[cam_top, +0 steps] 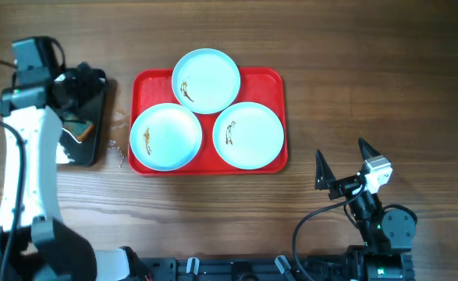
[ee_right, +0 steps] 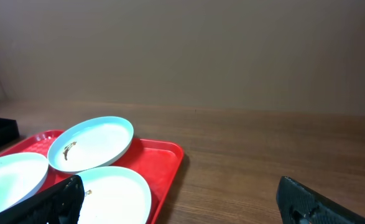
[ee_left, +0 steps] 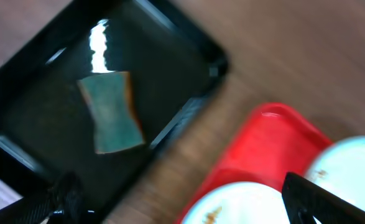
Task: Clean dirty plates on tray and stack at the side
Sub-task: 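Reach the left gripper into the black tray and grasp the sponge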
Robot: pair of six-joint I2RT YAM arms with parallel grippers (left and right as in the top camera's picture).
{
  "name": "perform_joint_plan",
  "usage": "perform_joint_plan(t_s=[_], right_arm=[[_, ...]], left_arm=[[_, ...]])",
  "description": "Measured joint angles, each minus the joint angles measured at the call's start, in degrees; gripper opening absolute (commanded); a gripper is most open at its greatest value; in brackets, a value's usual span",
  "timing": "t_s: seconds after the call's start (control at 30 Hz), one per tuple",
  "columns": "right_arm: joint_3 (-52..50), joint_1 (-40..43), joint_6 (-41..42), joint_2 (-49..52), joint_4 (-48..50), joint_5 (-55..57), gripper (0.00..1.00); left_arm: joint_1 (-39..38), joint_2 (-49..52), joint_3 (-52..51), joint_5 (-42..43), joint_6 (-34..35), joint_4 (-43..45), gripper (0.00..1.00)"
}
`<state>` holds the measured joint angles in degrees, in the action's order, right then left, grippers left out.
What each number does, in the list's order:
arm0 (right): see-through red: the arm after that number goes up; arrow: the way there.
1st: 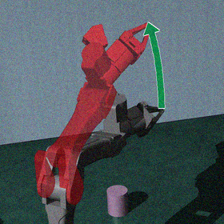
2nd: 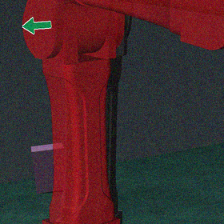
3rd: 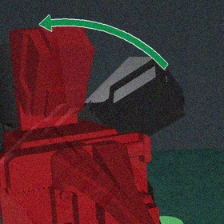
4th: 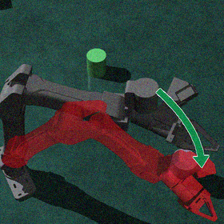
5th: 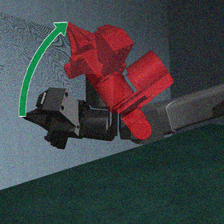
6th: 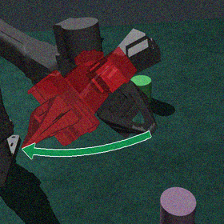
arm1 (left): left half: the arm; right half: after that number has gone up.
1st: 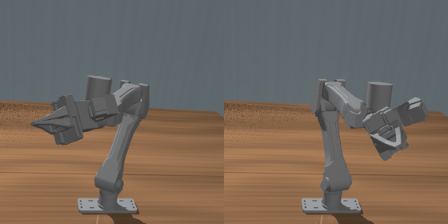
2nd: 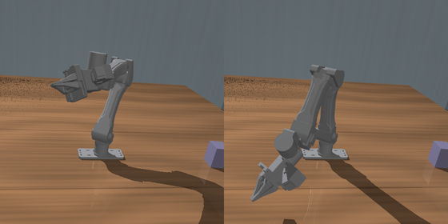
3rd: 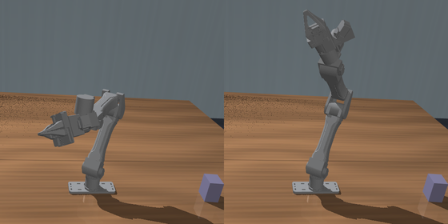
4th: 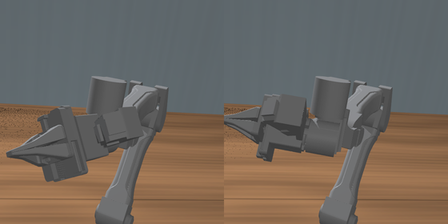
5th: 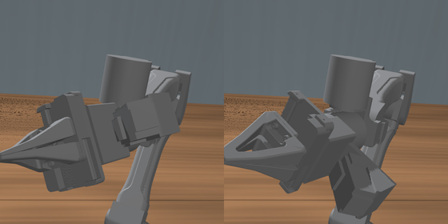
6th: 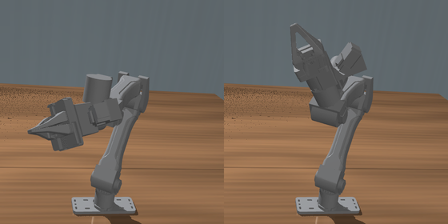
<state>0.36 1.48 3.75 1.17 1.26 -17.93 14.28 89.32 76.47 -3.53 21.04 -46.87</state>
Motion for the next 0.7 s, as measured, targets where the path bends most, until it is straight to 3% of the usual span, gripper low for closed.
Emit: perform_joint_plan(t_s=[0.23, 0.3, 0.43, 0.7], right_arm=[[0.00, 0.00, 0.00, 0.00, 0.00, 0.00, 1.00], [0.00, 0.00, 0.00, 0.00, 0.00, 0.00, 1.00], [0.00, 0.00, 0.00, 0.00, 0.00, 0.00, 1.00], [0.00, 0.00, 0.00, 0.00, 0.00, 0.00, 1.00]], left_arm=[[9.99, 13.11, 0.33, 0.26, -0.22, -1.40, 0.98], [10.21, 15.91, 0.33, 1.92, -0.20, -1.40, 0.93], [10.21, 21.07, 0.33, 4.79, -0.44, -0.48, 0.92], [10.21, 23.21, 0.33, 8.15, -0.66, 2.82, 0.70]])
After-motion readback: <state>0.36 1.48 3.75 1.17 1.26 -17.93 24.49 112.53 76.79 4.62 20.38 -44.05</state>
